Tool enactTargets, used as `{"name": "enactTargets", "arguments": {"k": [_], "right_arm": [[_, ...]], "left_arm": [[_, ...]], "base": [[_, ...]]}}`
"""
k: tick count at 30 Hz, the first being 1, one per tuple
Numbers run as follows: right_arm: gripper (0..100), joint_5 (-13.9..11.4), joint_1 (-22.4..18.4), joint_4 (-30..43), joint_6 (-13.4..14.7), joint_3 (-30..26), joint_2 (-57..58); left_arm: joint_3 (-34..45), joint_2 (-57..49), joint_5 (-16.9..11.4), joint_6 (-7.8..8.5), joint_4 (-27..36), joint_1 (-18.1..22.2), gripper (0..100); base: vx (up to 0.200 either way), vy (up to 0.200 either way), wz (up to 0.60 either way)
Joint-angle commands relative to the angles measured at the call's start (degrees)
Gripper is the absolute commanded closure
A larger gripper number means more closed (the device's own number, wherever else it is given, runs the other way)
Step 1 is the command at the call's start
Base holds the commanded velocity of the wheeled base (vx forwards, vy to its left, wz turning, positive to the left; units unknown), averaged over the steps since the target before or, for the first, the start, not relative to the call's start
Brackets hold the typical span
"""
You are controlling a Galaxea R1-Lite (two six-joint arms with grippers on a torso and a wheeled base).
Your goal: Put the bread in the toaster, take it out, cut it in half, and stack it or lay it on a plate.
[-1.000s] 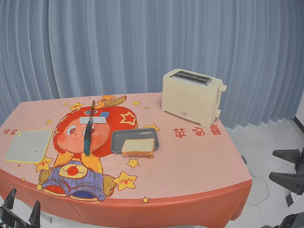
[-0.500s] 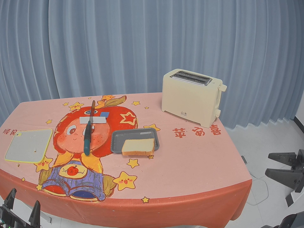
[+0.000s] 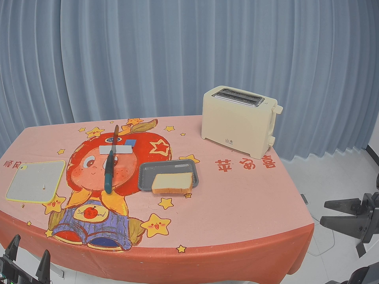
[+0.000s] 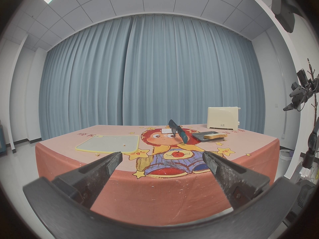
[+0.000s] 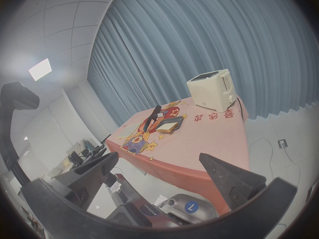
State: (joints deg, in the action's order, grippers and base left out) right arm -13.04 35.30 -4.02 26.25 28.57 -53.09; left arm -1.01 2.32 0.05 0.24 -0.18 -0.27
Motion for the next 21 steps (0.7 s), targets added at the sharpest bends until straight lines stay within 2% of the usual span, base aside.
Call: {"name": "enactTargets", "arguments": {"k": [1, 5, 13, 14, 16, 18, 21], "right_arm": [[0, -0.1, 0.8, 0.1, 0.6, 0.1, -0.8], [0, -0.1, 0.8, 0.0, 1.2, 0.1, -1.7], [0, -0.1, 2.2, -0.2, 4.7, 0.3, -3.2], [0, -0.1, 3.1, -0.2, 6.3, 0.7, -3.3], [0, -0.1, 3.5, -0.2, 7.3, 1.0, -3.6], [0, -0.1, 4.1, -0.2, 9.6, 1.8, -4.7], [0, -0.2, 4.2, -0.2, 10.8, 1.9, -5.2]], "left_arm": [[1.0, 0.1, 0.0, 0.02, 0.0, 0.0, 0], [1.0, 0.1, 0.0, 0.02, 0.0, 0.0, 0], [1.0, 0.1, 0.0, 0.02, 0.0, 0.0, 0], [1.0, 0.1, 0.0, 0.02, 0.0, 0.0, 0], [1.0, 0.1, 0.0, -0.07, -0.1, 0.0, 0], [1.0, 0.1, 0.0, -0.07, 0.0, 0.0, 0], [1.0, 0.1, 0.0, 0.02, 0.0, 0.0, 0]], "base": [[0.0, 0.0, 0.0], [0.0, 0.0, 0.0], [0.0, 0.0, 0.0], [0.0, 0.0, 0.0], [0.0, 0.0, 0.0], [0.0, 0.0, 0.0], [0.0, 0.0, 0.0]]}}
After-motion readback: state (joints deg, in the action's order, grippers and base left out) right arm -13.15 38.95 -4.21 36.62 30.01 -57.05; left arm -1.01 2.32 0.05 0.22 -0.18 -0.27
